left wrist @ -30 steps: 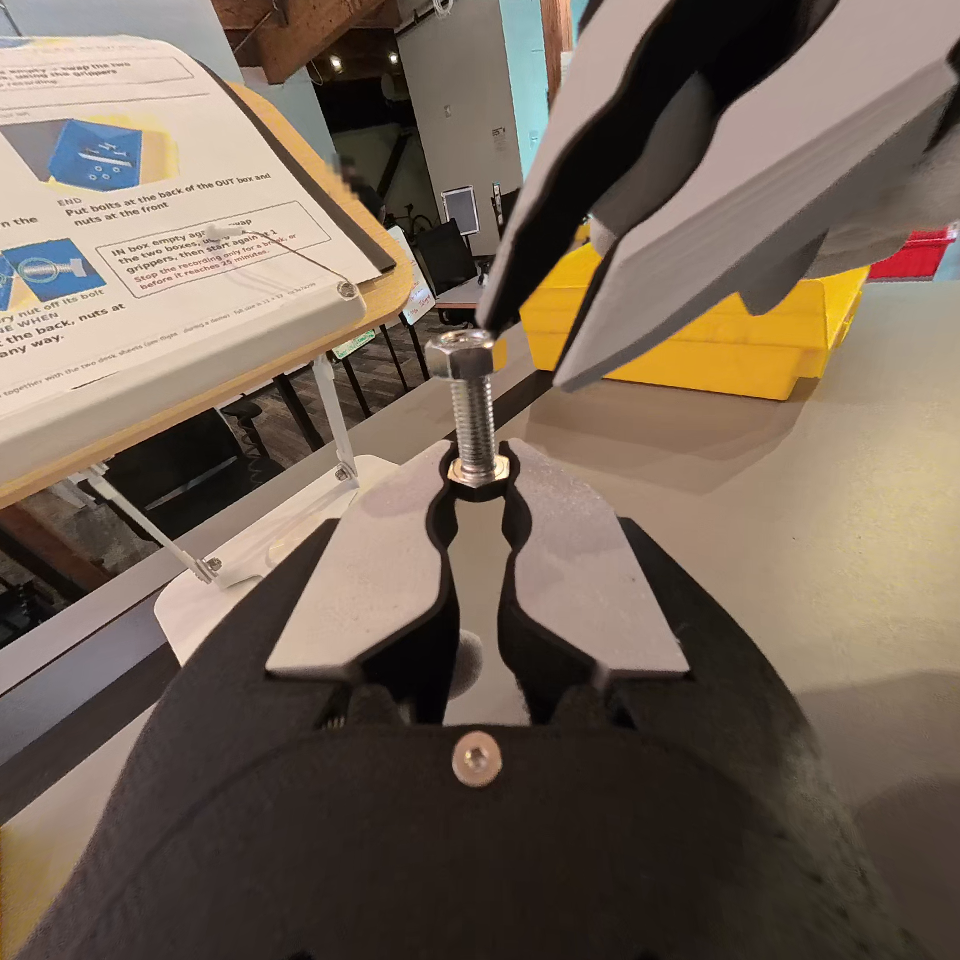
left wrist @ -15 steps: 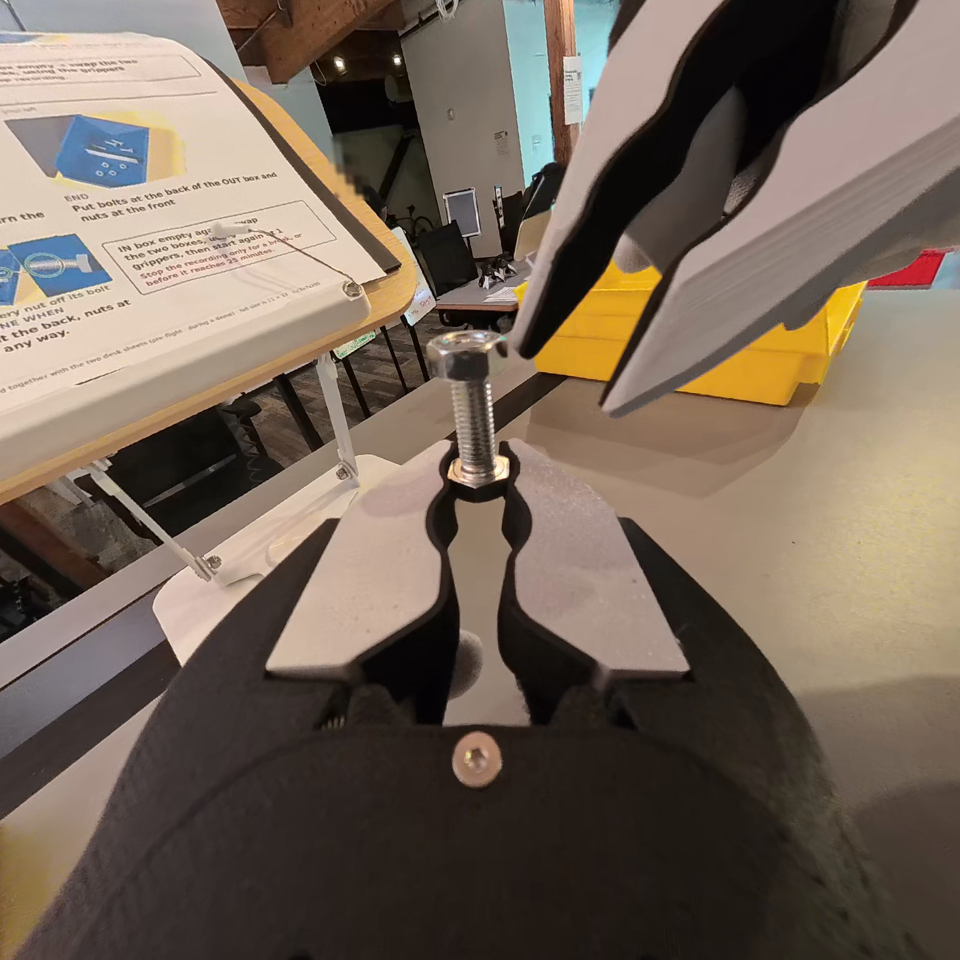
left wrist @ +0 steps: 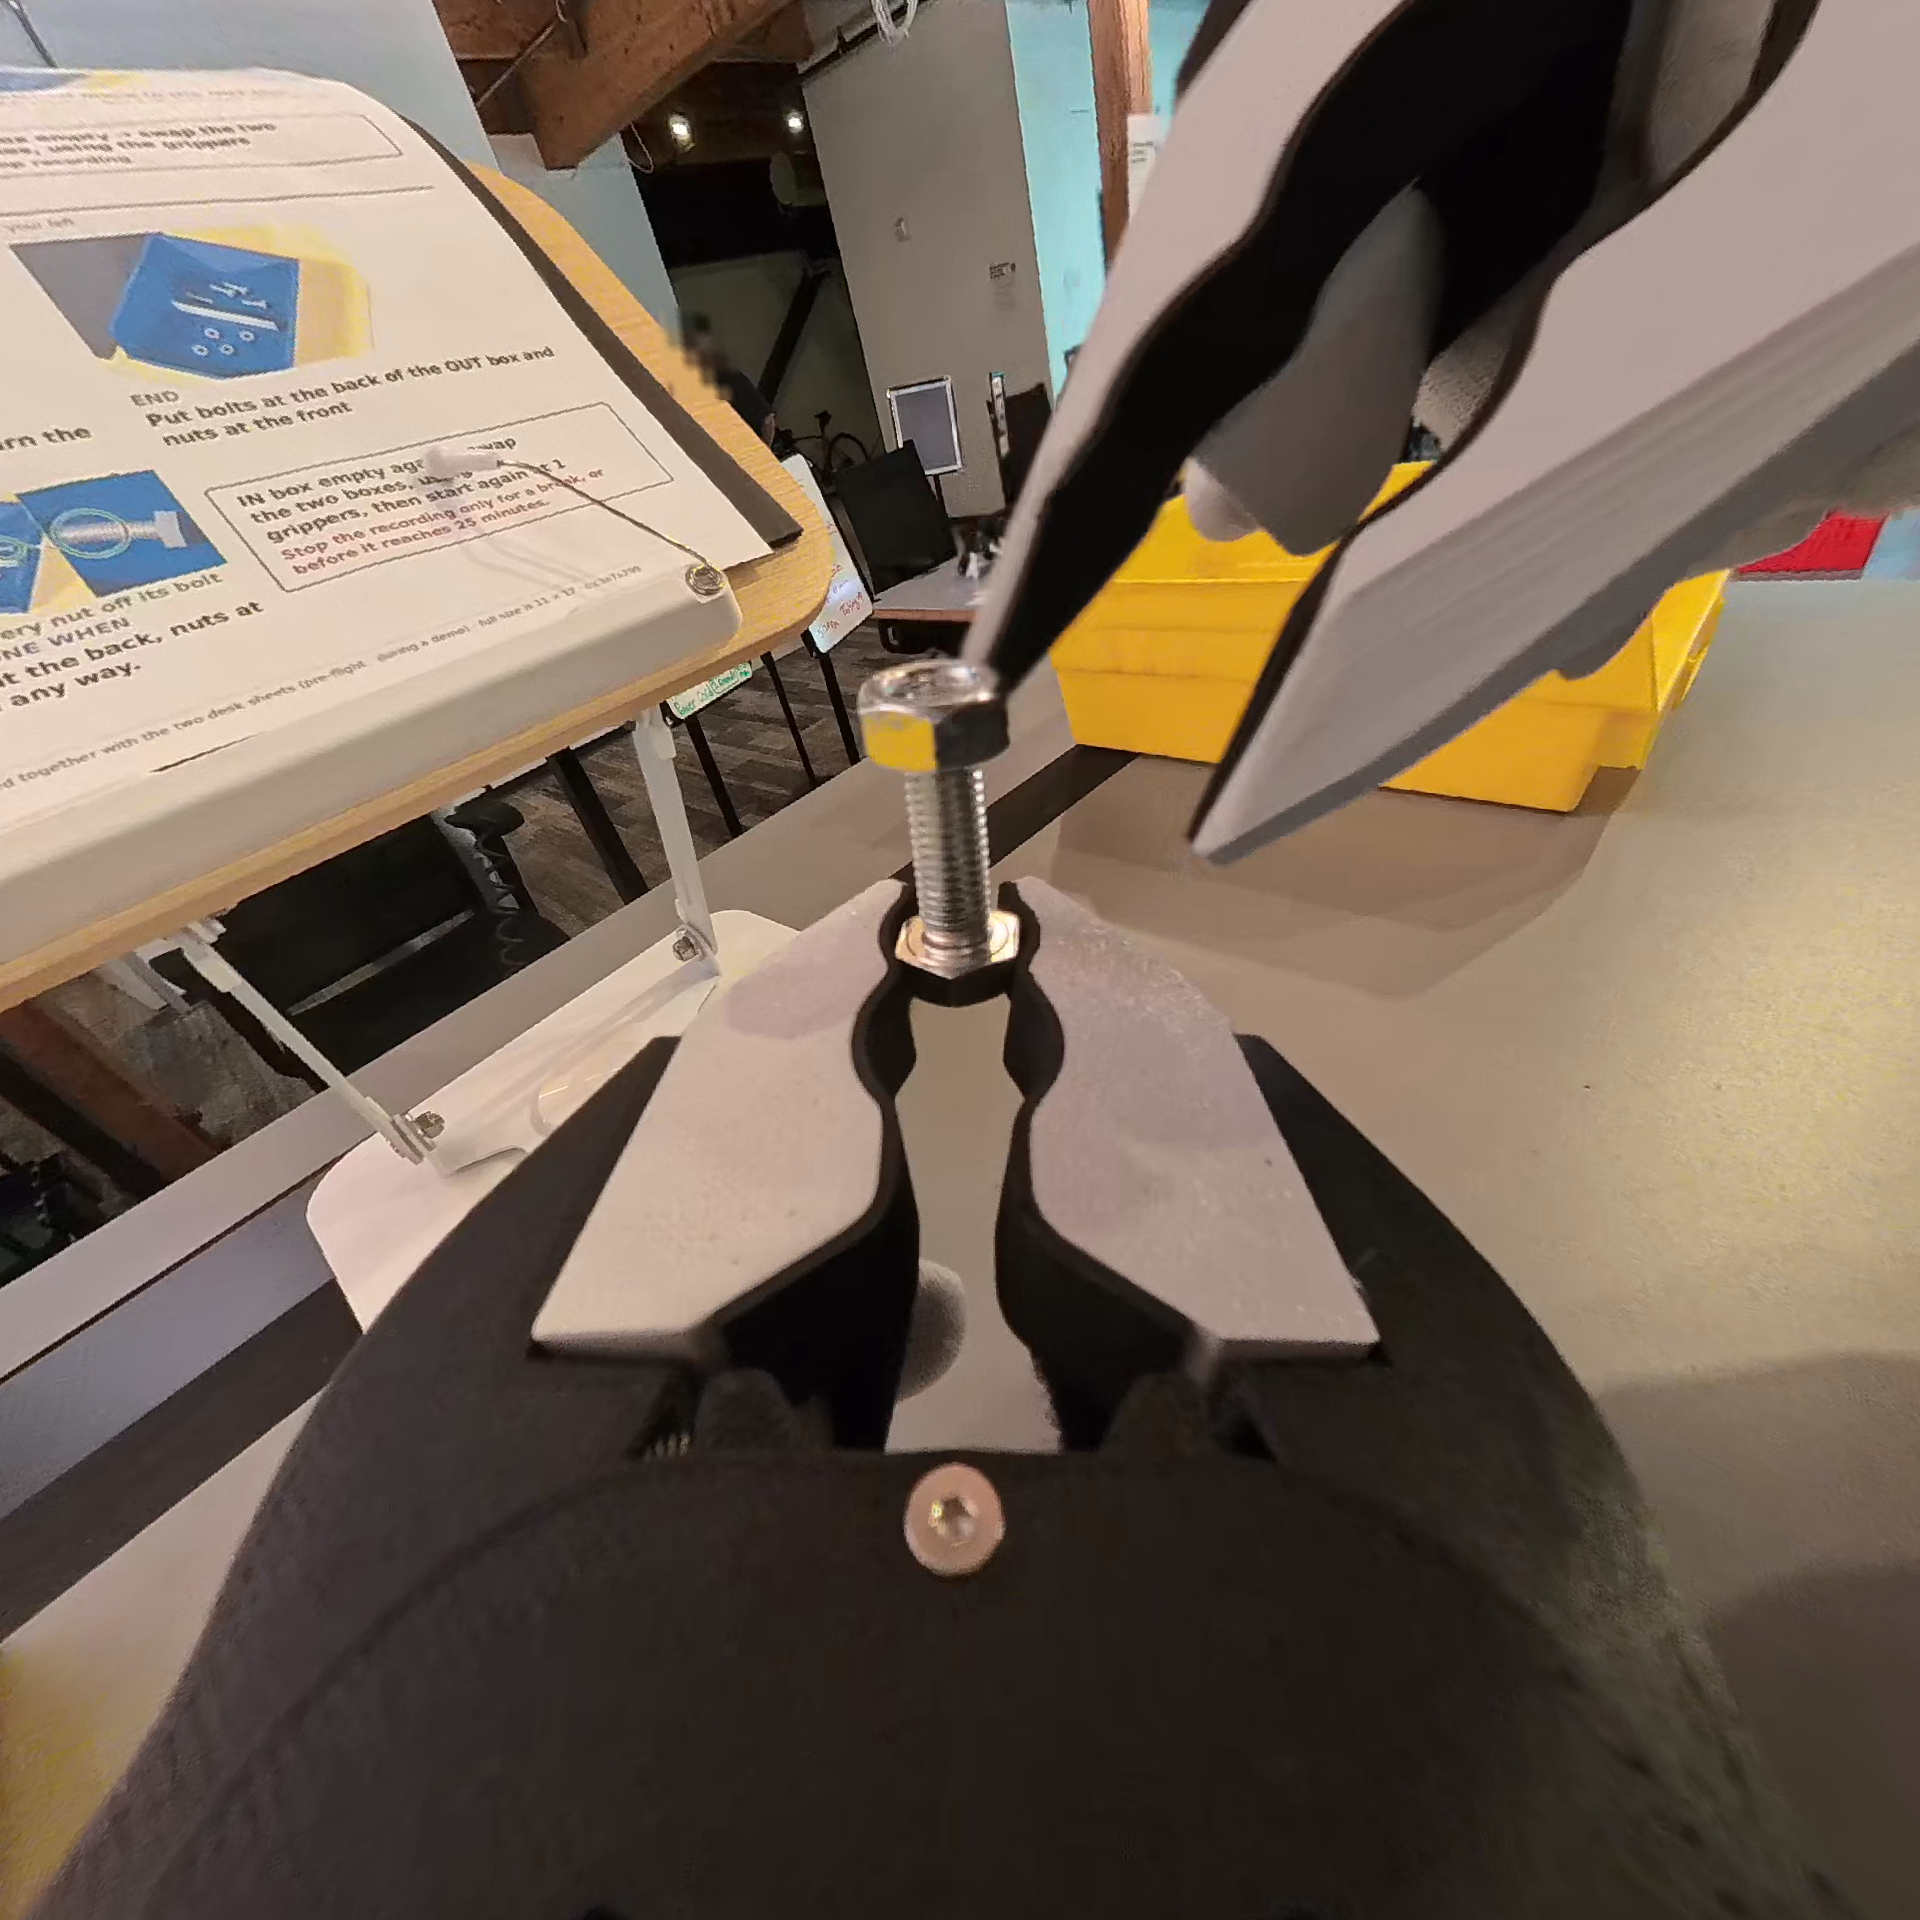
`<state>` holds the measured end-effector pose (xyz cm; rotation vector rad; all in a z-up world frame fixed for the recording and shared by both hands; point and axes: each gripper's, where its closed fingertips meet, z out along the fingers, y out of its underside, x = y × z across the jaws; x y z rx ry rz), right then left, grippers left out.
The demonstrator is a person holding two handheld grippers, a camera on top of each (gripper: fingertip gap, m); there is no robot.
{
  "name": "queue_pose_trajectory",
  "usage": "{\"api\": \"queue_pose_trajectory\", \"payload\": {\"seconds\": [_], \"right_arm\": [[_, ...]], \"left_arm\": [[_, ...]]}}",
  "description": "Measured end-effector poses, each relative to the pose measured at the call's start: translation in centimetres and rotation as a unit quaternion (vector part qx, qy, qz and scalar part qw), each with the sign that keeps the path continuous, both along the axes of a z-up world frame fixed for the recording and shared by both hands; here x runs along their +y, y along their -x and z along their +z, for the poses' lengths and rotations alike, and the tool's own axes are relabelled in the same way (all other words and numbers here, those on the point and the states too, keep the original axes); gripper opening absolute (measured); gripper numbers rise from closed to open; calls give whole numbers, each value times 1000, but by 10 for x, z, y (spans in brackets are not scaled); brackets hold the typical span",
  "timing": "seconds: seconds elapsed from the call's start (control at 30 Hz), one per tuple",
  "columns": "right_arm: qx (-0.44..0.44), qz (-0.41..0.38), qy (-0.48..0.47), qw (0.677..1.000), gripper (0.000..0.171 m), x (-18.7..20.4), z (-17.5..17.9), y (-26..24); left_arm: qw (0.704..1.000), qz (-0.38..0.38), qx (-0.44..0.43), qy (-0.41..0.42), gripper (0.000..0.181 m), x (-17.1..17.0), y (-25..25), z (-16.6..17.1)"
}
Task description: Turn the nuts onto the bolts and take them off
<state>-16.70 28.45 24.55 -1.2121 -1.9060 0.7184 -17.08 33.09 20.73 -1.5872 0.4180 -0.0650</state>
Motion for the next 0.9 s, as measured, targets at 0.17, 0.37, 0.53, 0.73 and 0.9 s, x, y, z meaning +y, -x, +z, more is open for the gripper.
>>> {"api": "queue_pose_trajectory", "payload": {"seconds": [0.17, 0.37, 0.53, 0.73, 0.9], "right_arm": [[8, 7, 12, 1000, 23, -2, 6, -3], [36, -2, -8, 999, 36, 8, 6, 5], [33, 9, -3, 999, 30, 8, 1, 5], [16, 13, -2, 1000, 27, 3, 0, 1], [3, 26, -1, 1000, 20, -2, 0, -5]], "left_arm": [[1000, -1, 1, 1, 14, 0, -1, -1], [1000, -12, -2, 0, 14, -1, -5, 0], [1000, -26, 0, -4, 14, -3, -8, 2], [1000, -15, -4, -2, 14, -2, -4, 2], [1000, -12, -11, 0, 14, -1, -1, 2]]}}
